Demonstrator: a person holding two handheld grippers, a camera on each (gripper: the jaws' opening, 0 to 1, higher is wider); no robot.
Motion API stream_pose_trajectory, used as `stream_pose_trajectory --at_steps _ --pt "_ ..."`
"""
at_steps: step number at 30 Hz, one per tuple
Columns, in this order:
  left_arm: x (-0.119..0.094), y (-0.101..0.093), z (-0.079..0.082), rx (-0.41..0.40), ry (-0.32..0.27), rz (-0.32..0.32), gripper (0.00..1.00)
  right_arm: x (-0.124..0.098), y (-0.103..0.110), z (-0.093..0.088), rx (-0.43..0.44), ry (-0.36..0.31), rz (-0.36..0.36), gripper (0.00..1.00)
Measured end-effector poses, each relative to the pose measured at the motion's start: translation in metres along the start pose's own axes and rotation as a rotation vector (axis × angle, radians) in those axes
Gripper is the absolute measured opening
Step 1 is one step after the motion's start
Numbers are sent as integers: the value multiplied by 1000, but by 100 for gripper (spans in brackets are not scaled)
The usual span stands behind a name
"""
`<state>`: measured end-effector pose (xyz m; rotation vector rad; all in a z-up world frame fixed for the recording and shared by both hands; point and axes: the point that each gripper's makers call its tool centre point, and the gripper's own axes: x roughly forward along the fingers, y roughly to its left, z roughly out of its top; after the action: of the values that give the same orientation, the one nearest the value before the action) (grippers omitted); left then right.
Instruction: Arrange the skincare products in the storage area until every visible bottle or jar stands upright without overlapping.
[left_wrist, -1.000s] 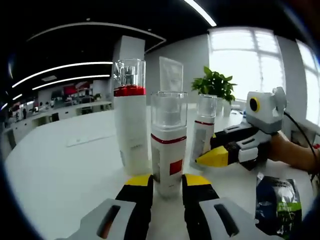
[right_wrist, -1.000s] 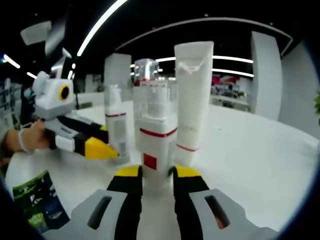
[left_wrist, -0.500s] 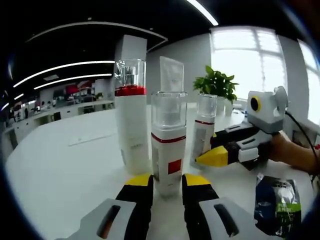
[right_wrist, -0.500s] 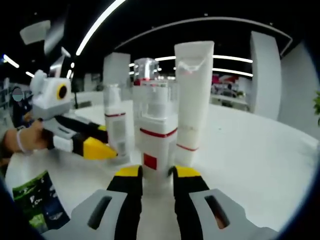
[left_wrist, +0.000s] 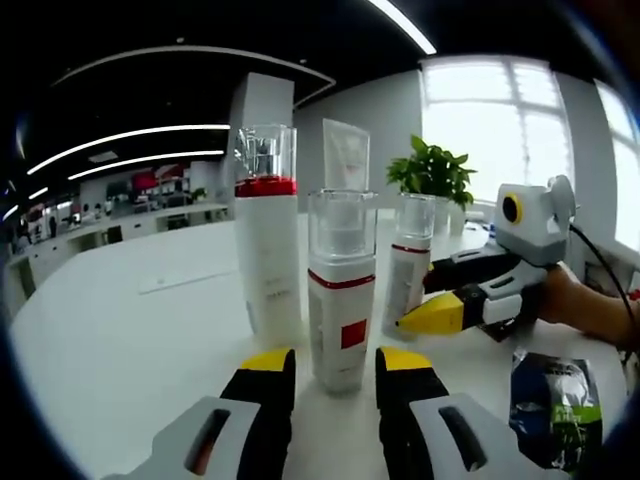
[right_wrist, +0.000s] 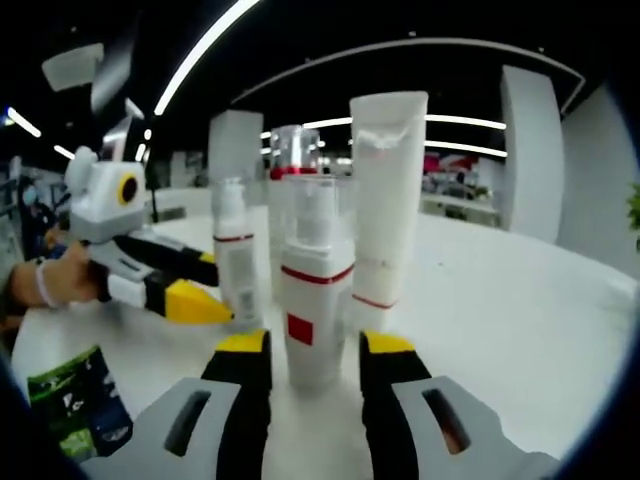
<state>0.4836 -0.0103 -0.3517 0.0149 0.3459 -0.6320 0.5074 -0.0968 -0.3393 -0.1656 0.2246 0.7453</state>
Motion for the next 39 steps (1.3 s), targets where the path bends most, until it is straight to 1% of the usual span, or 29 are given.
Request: stream_pose_trajectory --at_steps 3,8,12,13,14,16,17,18,20,21,22,23,25,26,27,29,32,33,35,39 --pt "-1 1 1 5 -6 1 36 0 1 1 6 -8 4 38" --pt "-7 4 1 18 -13 10 45 0 3 2 21 -16 16 51" --pt "-17 10 8 37 -58 15 52 -6 1 10 27 -55 5 58" --pt "-19 12 11 40 -71 21 56 -7 1 12 29 -62 5 59" --pt "-23 18 15 34 -94 41 60 -9 0 14 29 -77 1 59" --pt "-27 24 18 1 -108 60 70 -13 -2 19 45 -105 -9 59" --pt "-30 27 22 -35 -133 63 74 -14 -3 19 50 -110 -7 61" --pt "-33 29 25 -46 -148 61 77 -15 -3 20 57 -113 -2 63" --pt "-40 34 30 -51 -180 59 80 -17 4 22 79 -127 40 73" --pt "-43 35 33 -44 -198 56 81 -17 8 22 82 -129 62 80" --pt "-46 37 38 -35 -232 62 84 -17 10 23 91 -130 69 91" --pt "-51 40 45 -13 -276 77 89 -17 14 25 106 -138 83 99" --pt "-58 45 55 13 -331 116 100 -20 18 28 100 -142 91 98" --pt "-62 46 57 27 -340 117 99 -21 19 31 101 -154 90 100" --pt "-63 44 58 23 -344 110 100 -23 18 33 103 -163 86 100" --pt "-66 46 60 14 -354 115 100 -30 18 37 114 -189 80 100" --pt "-66 49 52 13 -309 120 100 -37 15 37 129 -197 68 100" --pt "-64 49 50 6 -294 112 100 -39 14 36 136 -195 63 100" --pt "-62 48 44 -32 -268 92 100 -41 13 36 151 -192 51 100" --pt "-60 46 41 -30 -260 77 100 -41 16 36 178 -193 59 100"
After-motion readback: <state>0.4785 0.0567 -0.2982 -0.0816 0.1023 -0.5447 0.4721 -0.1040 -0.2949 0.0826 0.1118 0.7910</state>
